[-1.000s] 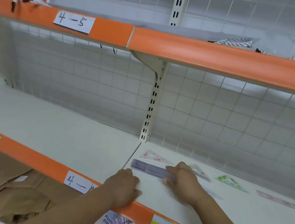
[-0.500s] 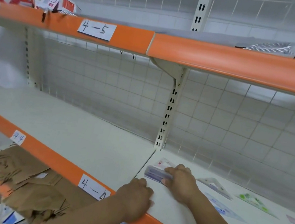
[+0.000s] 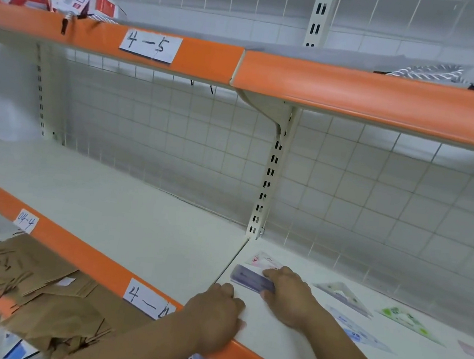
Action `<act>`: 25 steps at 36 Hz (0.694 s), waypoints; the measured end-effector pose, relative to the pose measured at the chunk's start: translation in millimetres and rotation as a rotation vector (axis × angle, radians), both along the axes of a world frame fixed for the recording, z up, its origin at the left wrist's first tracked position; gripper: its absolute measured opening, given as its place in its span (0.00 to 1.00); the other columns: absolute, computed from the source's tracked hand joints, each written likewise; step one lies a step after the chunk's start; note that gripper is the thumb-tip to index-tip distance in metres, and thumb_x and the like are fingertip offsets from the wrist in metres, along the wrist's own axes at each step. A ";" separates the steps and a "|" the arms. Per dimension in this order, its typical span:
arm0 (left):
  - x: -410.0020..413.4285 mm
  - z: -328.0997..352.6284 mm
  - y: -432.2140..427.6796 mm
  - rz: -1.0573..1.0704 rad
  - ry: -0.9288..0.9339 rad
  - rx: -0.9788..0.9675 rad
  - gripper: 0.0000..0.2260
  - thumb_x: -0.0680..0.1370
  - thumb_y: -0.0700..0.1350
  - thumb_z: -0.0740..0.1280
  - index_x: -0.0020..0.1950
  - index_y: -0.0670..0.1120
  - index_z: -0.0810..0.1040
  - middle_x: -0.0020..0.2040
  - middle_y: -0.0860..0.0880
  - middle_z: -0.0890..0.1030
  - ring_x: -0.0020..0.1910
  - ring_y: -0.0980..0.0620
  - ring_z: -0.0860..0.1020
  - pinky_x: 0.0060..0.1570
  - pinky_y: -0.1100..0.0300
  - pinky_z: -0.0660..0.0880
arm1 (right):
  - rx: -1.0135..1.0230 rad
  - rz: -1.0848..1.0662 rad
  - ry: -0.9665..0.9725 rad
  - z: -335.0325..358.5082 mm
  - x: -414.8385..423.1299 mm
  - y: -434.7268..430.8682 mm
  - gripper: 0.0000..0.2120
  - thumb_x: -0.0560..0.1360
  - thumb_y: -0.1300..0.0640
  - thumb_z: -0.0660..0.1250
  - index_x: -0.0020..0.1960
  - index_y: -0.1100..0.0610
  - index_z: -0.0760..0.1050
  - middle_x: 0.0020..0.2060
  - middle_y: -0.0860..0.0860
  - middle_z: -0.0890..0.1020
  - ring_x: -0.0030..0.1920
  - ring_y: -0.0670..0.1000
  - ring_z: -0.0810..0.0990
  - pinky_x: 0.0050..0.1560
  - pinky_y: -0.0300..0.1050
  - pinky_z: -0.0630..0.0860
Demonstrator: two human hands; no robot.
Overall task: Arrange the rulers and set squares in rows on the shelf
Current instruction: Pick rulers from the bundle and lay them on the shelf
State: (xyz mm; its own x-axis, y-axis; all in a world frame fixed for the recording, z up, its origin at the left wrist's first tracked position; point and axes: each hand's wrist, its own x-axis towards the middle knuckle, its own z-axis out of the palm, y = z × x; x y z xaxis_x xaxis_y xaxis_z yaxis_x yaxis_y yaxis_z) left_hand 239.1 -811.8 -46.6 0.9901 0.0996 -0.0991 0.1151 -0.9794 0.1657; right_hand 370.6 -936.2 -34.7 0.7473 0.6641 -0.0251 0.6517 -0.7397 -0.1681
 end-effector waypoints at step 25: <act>-1.4 12.9 -10.9 0.012 -0.118 0.036 0.15 0.81 0.51 0.58 0.64 0.47 0.72 0.63 0.45 0.72 0.64 0.46 0.70 0.60 0.53 0.71 | -0.036 -0.110 -0.249 10.9 -73.2 -46.2 0.16 0.79 0.46 0.56 0.52 0.56 0.75 0.54 0.55 0.80 0.56 0.56 0.77 0.49 0.44 0.72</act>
